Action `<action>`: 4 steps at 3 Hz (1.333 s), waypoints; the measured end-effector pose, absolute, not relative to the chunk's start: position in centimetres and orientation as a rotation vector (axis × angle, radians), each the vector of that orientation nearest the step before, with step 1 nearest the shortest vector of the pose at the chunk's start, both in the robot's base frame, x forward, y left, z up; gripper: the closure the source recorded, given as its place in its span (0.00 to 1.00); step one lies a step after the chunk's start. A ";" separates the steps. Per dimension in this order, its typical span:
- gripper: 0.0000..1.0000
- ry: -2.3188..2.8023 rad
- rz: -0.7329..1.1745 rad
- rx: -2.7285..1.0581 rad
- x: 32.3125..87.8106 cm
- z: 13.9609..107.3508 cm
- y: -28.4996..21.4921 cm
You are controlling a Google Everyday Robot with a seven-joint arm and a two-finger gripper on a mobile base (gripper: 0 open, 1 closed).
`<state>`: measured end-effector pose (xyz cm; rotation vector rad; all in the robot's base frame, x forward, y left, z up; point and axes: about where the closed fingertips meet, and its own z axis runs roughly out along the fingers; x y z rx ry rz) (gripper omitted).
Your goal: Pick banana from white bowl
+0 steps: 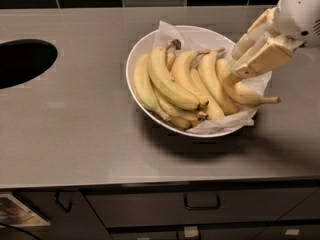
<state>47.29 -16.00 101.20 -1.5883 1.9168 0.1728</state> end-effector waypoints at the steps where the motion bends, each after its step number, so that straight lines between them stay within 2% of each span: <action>1: 1.00 1.711 0.327 -1.658 46.4 103.4 -16.7; 4: 1.00 1.387 0.583 -1.784 43.5 107.2 -13.8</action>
Offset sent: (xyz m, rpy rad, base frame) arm -0.0279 -0.0064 0.0451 0.2790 -0.0290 0.4024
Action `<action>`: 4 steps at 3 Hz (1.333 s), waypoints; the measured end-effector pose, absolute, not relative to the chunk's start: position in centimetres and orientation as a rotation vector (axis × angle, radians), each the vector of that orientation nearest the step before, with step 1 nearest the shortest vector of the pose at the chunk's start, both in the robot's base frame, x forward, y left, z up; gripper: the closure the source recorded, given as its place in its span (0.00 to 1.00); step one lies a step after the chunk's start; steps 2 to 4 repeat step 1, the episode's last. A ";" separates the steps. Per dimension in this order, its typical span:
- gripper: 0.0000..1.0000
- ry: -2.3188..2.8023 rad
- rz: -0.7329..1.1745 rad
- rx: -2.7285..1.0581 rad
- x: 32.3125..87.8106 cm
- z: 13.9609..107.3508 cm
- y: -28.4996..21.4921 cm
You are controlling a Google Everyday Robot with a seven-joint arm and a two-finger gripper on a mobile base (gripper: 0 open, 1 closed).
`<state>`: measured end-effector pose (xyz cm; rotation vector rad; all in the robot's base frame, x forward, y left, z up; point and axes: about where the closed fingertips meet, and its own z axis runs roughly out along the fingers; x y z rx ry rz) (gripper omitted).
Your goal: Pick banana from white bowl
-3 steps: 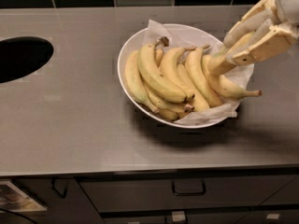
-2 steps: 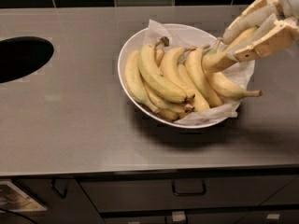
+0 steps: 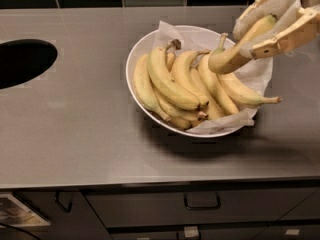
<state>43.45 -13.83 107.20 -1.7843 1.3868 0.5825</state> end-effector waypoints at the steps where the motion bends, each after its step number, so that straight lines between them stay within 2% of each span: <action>1: 1.00 1.319 0.599 -1.801 42.1 108.7 -12.9; 4: 1.00 1.319 0.599 -1.801 42.1 108.7 -12.9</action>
Offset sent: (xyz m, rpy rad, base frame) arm 0.0000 0.0000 0.0000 0.0000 0.0000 0.0000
